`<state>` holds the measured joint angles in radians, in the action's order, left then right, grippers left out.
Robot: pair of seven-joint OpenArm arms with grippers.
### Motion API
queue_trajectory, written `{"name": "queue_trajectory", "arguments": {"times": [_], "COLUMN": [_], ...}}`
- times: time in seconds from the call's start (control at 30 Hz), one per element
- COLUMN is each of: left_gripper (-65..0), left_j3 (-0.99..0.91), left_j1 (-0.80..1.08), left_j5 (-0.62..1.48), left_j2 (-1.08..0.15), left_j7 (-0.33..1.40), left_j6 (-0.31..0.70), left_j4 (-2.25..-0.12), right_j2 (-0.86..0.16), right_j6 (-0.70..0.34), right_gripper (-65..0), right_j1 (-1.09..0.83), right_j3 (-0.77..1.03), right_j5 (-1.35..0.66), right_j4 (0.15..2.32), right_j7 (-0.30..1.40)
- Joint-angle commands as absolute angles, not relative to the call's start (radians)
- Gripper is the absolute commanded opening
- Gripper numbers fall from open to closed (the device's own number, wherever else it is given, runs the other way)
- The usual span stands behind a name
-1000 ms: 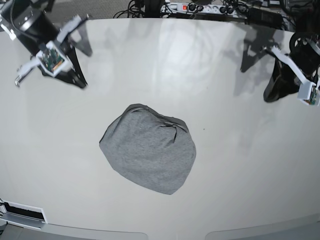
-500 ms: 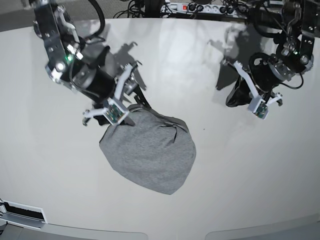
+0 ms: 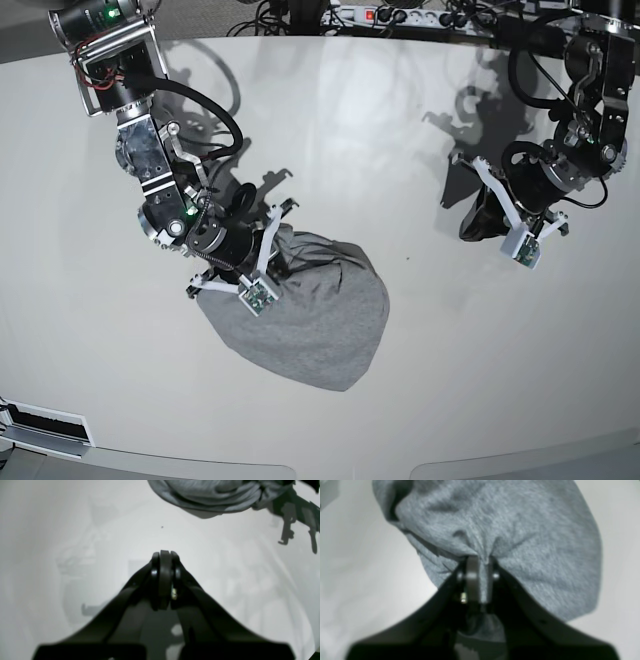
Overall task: Layout the t-shirt on the table in an organized manner, then fold the t-shirt properly
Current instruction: 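Reach the right gripper down and grasp the crumpled grey t-shirt, then lift and shake the grey t-shirt with the right gripper, regrasping an edge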
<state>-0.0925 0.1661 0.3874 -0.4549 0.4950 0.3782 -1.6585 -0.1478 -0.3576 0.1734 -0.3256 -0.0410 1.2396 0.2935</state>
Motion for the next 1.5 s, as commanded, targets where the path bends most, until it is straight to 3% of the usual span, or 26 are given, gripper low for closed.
{"name": "queue_trajectory", "arguments": {"times": [0.0,0.13,0.27,0.43,0.6,0.63,0.77,0.9,0.93,1.07,1.1,1.23,1.47], "left_gripper": [-65.0,-65.0,-65.0,-65.0,-65.0,-65.0,-65.0,-65.0,-65.0,-65.0,-65.0,-65.0,-39.7], "left_j3": [-0.099,-0.099,-0.099,-0.099,-0.099,-0.099,-0.099,-0.099,-0.099,-0.099,-0.099,-0.099,-0.099], "left_j1": [0.154,0.155,0.154,0.155,0.155,0.154,0.150,0.149,0.149,0.149,0.149,0.149,0.152], "left_j5": [0.401,0.400,0.401,0.401,0.401,0.401,0.401,0.401,0.401,0.402,0.402,0.421,0.419], "left_j2": [-0.469,-0.473,-0.488,-0.513,-0.535,-0.535,-0.535,-0.535,-0.535,-0.535,-0.535,-0.535,-0.535], "left_j7": [0.472,0.472,0.472,0.474,0.475,0.475,0.470,0.471,0.471,0.470,0.471,0.471,0.472], "left_j6": [0.382,0.382,0.389,0.446,0.457,0.457,0.457,0.457,0.457,0.457,0.457,0.457,0.456], "left_j4": [-1.673,-1.673,-1.673,-1.673,-1.673,-1.673,-1.673,-1.673,-1.673,-1.673,-1.673,-1.673,-1.673], "right_j2": [-0.150,-0.150,-0.150,-0.145,-0.107,-0.105,-0.105,-0.106,-0.106,-0.106,-0.107,-0.117,-0.117], "right_j6": [-0.345,-0.357,-0.415,-0.698,-0.698,-0.696,-0.516,-0.536,-0.540,-0.509,-0.508,-0.570,-0.675], "right_gripper": [-65.0,-65.0,-65.0,-65.0,-65.0,-65.0,-65.0,-65.0,-60.0,-26.5,-21.3,-20.0,-20.0], "right_j1": [0.212,0.233,0.230,0.230,0.224,0.225,0.225,0.225,0.225,0.225,0.228,0.227,0.227], "right_j3": [-0.320,-0.318,-0.283,-0.194,-0.094,-0.083,-0.078,-0.078,-0.078,-0.078,-0.078,-0.076,-0.076], "right_j5": [-0.056,-0.142,-0.361,-0.633,-0.748,-0.724,-0.546,-0.401,-0.372,-0.332,-0.332,-0.394,-0.601], "right_j4": [1.271,1.403,1.619,1.757,1.760,1.757,1.725,1.691,1.689,1.687,1.687,1.689,1.689], "right_j7": [0.266,0.325,0.469,0.492,0.507,0.520,0.521,0.580,0.618,0.756,0.771,0.781,0.903]}}
